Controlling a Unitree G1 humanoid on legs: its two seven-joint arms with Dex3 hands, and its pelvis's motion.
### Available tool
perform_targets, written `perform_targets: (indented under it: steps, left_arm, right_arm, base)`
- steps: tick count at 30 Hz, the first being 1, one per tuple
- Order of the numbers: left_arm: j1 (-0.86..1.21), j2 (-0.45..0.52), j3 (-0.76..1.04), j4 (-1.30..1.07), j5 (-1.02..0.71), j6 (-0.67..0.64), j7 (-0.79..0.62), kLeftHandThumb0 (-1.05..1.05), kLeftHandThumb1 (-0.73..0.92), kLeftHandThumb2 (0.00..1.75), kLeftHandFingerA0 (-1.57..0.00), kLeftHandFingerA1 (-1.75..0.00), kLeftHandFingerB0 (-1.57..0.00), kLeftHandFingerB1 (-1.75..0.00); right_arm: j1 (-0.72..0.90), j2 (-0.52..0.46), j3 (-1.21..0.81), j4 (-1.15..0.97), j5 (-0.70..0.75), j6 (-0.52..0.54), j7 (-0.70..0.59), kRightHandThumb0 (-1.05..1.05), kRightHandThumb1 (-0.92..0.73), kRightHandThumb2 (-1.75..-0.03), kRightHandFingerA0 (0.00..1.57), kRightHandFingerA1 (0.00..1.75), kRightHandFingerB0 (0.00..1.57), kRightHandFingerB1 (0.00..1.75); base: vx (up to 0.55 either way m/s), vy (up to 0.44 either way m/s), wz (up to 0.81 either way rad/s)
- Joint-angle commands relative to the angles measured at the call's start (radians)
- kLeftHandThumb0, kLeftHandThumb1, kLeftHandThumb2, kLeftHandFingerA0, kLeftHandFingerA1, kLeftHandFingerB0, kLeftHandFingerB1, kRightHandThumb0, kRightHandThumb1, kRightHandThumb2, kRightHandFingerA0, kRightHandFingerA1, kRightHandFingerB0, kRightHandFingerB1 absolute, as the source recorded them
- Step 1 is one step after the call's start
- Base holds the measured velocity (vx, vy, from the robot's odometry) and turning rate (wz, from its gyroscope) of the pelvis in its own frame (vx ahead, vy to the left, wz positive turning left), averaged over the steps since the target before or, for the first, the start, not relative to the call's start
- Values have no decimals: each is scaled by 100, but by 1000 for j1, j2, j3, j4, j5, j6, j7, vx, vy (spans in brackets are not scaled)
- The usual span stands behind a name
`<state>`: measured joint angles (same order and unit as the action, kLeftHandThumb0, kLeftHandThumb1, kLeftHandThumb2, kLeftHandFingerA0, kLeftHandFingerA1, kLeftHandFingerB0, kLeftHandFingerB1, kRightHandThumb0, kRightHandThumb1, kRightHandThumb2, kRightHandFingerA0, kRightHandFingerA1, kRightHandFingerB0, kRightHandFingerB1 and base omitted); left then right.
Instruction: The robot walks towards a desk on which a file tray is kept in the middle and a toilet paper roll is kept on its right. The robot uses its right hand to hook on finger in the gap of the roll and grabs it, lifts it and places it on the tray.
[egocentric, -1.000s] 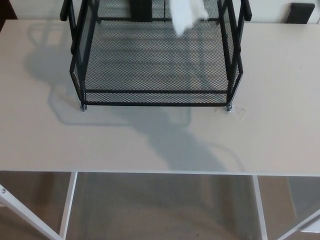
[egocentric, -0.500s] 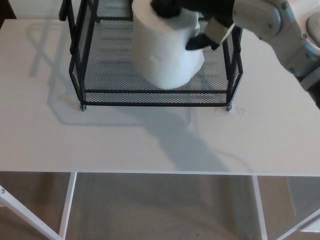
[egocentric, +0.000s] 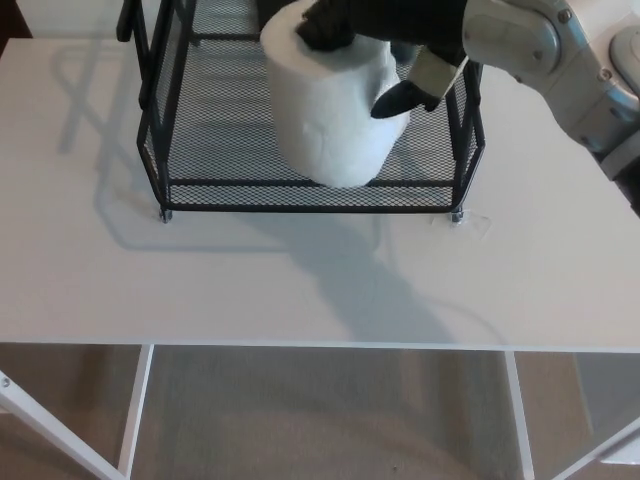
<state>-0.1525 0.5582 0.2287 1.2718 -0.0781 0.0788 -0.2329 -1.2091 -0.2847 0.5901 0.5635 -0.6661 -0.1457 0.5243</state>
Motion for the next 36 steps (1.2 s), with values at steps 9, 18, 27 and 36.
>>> perform_targets:
  steps: [9,18,27,36]
  left_arm:
    - [11,9,-11,8,19,-59,1,-88,92,74,-31,-47,-12,-28]
    - [22,5,-31,10,35,-69,17,-91,80,117,-29,-57,-5,-36]
    - [41,1,-6,9,5,-71,8,-92,79,116,-31,-58,-6,-35]
    - [39,17,-12,8,17,-68,12,-90,92,76,-34,-48,-8,-28]
  right_arm:
    - [-260,-32,7,68,2,65,328,-93,-51,-85,0,20,1,29]
    - [-357,-60,12,148,33,28,509,-96,-54,-92,0,17,7,28]
    - [-466,-261,-254,10,174,268,628,-78,-48,-75,0,0,8,36]
    - [-278,-663,-737,-91,342,270,466,-66,-57,-87,84,100,7,41]
  base:
    - [0,0,0]
    - [0,0,0]
    - [0,0,0]
    - [0,0,0]
